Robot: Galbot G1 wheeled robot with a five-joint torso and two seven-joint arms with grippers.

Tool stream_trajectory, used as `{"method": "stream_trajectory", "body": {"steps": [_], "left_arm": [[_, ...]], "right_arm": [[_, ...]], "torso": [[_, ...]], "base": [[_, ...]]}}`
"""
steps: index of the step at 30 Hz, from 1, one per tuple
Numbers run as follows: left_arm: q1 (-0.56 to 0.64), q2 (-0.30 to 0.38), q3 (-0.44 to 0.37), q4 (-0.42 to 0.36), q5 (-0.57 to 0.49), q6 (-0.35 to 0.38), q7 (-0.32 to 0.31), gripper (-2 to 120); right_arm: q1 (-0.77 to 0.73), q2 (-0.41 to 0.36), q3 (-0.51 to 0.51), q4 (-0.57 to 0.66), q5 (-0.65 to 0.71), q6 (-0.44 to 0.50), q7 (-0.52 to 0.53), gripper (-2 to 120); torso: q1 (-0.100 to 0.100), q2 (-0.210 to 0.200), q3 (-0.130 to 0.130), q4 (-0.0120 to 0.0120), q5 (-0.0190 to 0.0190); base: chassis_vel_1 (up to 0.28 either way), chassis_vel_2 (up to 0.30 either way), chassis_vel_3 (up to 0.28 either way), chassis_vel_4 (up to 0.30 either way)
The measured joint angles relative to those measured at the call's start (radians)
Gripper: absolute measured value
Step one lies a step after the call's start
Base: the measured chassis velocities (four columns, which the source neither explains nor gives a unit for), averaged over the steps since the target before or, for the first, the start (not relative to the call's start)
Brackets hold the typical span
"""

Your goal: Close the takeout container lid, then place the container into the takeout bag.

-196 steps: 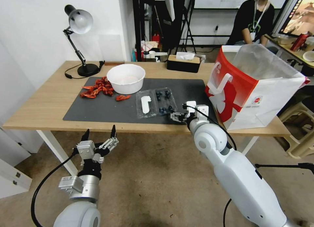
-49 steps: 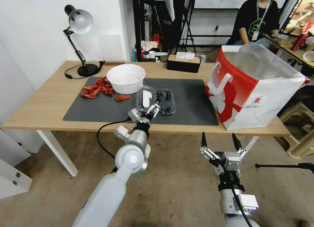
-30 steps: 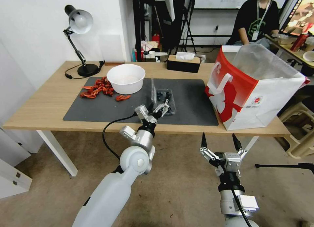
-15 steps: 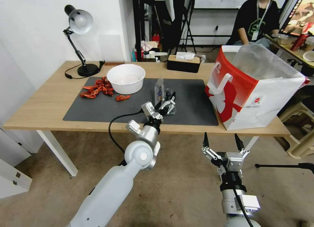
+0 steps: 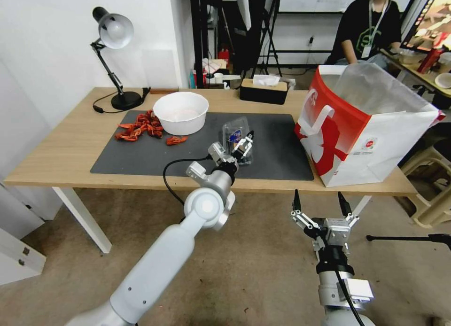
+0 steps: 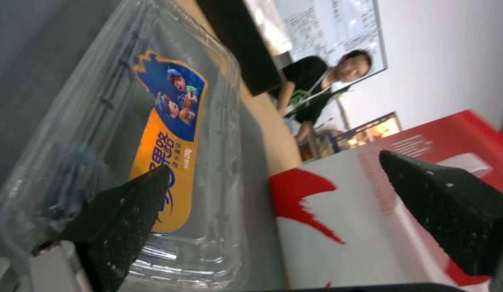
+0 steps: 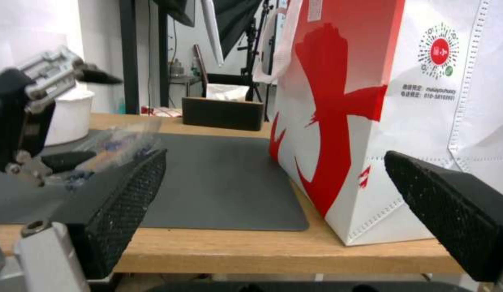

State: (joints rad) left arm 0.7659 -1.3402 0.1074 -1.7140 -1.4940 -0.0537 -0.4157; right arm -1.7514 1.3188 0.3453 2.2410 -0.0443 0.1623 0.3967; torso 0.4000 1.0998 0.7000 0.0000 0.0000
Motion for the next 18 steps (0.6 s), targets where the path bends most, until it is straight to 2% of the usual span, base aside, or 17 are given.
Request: {"method": "stream_trajectory", "body": {"steps": [5, 7, 8, 11, 12, 14, 16, 18], "left_arm": [[-0.015, -0.002, 0.001, 0.013, -0.006, 0.029, -0.044, 86], [-0.020, -0.003, 0.005, 0.019, 0.007, 0.040, -0.066, 73], [-0.020, -0.003, 0.005, 0.019, 0.007, 0.040, -0.066, 73], [-0.023, -0.001, 0.012, 0.019, 0.013, 0.043, -0.073, 59], [-0.023, -0.001, 0.012, 0.019, 0.013, 0.043, -0.073, 59], [-0.027, -0.001, 0.019, 0.019, 0.020, 0.043, -0.075, 49], [-0.029, -0.001, 0.022, 0.019, 0.022, 0.043, -0.078, 46], [-0.043, 0.000, 0.037, 0.031, 0.026, 0.044, -0.089, 34]], "right_arm": [[0.008, -0.001, -0.004, -0.002, 0.003, -0.004, 0.000, 100], [0.021, -0.007, -0.005, -0.003, 0.016, -0.015, 0.000, 100], [0.021, -0.007, -0.005, -0.003, 0.016, -0.015, 0.000, 100], [0.054, -0.027, 0.003, 0.004, 0.060, -0.046, 0.000, 100], [0.054, -0.027, 0.003, 0.004, 0.060, -0.046, 0.000, 100], [0.092, -0.047, 0.011, 0.013, 0.109, -0.078, 0.002, 100], [0.110, -0.056, 0.013, 0.015, 0.132, -0.094, 0.003, 100], [0.158, -0.088, 0.023, 0.027, 0.226, -0.154, 0.011, 100]], "torso": [[0.000, 0.000, 0.000, 0.0000, 0.0000], [0.000, 0.000, 0.000, 0.0000, 0.0000], [0.000, 0.000, 0.000, 0.0000, 0.0000], [0.000, 0.000, 0.000, 0.0001, 0.0000], [0.000, 0.000, 0.000, 0.0001, 0.0000], [0.000, 0.000, 0.000, -0.0001, 0.0000], [0.000, 0.000, 0.000, 0.0000, 0.0000], [0.000, 0.000, 0.000, 0.0002, 0.0001]], "base": [[0.000, 0.000, 0.000, 0.000], [0.000, 0.000, 0.000, 0.000], [0.000, 0.000, 0.000, 0.000], [0.000, 0.000, 0.000, 0.000], [0.000, 0.000, 0.000, 0.000], [0.000, 0.000, 0.000, 0.000], [0.000, 0.000, 0.000, 0.000], [0.000, 0.000, 0.000, 0.000]]}}
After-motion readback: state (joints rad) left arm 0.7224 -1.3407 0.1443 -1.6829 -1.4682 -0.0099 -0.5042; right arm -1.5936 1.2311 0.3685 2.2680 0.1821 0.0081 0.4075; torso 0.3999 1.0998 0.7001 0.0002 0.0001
